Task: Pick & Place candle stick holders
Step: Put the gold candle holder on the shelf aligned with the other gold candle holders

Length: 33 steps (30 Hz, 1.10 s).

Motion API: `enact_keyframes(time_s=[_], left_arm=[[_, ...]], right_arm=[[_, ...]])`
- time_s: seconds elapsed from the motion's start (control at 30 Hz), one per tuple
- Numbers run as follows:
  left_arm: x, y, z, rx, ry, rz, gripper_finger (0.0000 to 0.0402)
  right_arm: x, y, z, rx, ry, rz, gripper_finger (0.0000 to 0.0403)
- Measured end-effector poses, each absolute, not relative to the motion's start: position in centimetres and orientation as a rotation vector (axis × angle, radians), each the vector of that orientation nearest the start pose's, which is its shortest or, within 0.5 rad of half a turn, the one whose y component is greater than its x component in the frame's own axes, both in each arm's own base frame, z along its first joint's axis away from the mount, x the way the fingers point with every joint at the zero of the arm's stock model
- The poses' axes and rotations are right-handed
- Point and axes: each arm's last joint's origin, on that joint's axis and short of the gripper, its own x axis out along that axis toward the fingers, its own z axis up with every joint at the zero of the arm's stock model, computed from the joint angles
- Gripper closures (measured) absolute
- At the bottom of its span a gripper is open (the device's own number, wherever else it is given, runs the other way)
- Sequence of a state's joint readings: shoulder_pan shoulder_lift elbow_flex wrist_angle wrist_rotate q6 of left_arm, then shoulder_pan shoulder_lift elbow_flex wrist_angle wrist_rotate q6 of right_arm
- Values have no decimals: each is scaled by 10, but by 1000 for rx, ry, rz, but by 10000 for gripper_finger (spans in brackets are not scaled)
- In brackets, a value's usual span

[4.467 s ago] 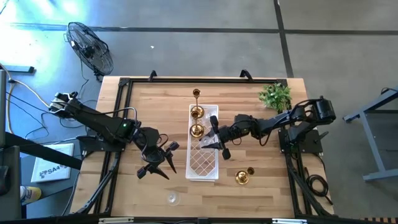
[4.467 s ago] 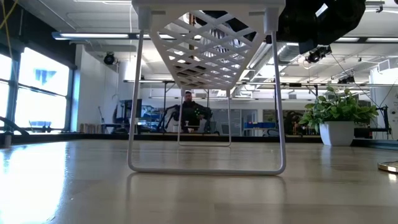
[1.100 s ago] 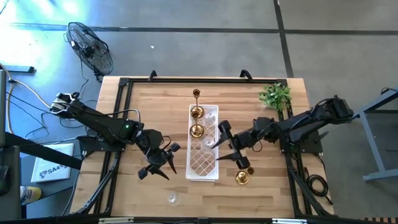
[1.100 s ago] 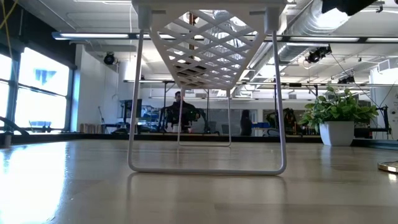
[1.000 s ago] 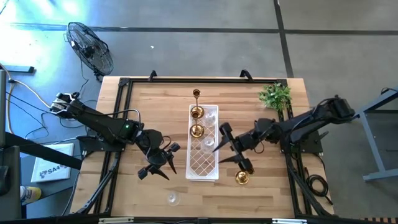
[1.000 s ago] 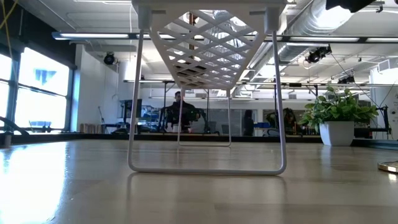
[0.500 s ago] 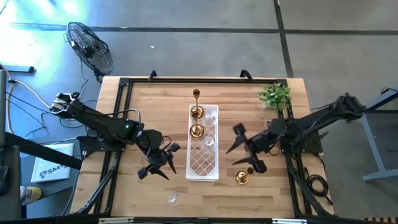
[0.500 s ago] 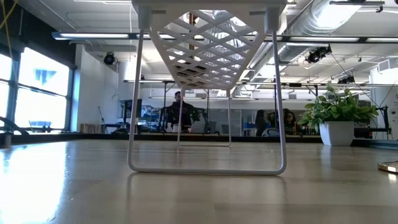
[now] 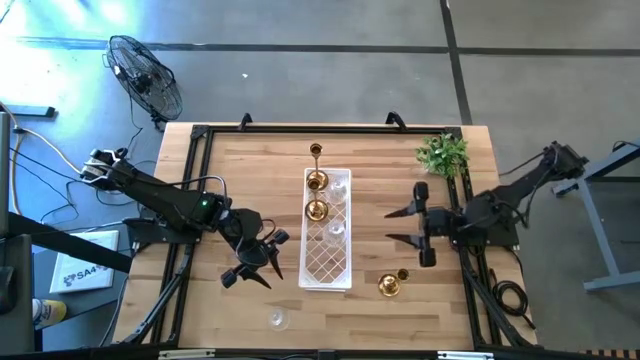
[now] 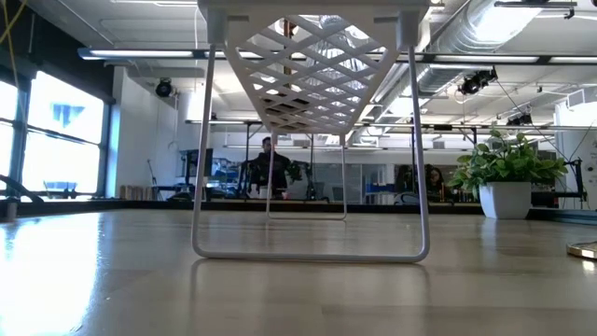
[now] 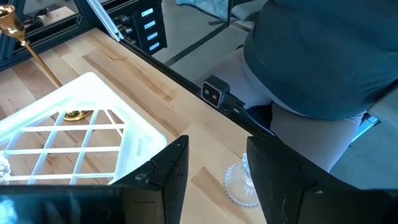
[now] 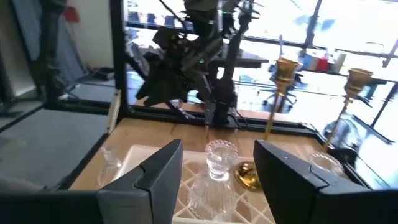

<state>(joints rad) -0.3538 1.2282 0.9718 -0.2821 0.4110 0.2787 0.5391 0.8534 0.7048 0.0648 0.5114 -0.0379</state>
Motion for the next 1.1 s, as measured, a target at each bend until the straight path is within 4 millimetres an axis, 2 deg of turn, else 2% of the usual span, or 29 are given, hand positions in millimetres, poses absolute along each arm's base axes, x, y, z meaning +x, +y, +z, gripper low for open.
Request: enact_keyframes(time_s=[0.17, 0.43, 0.63, 0.8, 1.1], left_arm=[[244, -102, 300, 243, 445, -818, 244], [244, -102, 299, 222, 462, -813, 244], [244, -102, 299, 222, 462, -813, 244], [243, -102, 298, 215, 470, -811, 244], [243, -102, 298, 215, 470, -811, 244]], right_arm=[[159, 90, 316, -53, 96, -101, 210], [142, 93, 302, 85, 172, -268, 210], [133, 94, 297, 176, 134, -406, 217], [129, 99, 294, 232, 146, -369, 240], [124, 110, 290, 262, 260, -143, 277]])
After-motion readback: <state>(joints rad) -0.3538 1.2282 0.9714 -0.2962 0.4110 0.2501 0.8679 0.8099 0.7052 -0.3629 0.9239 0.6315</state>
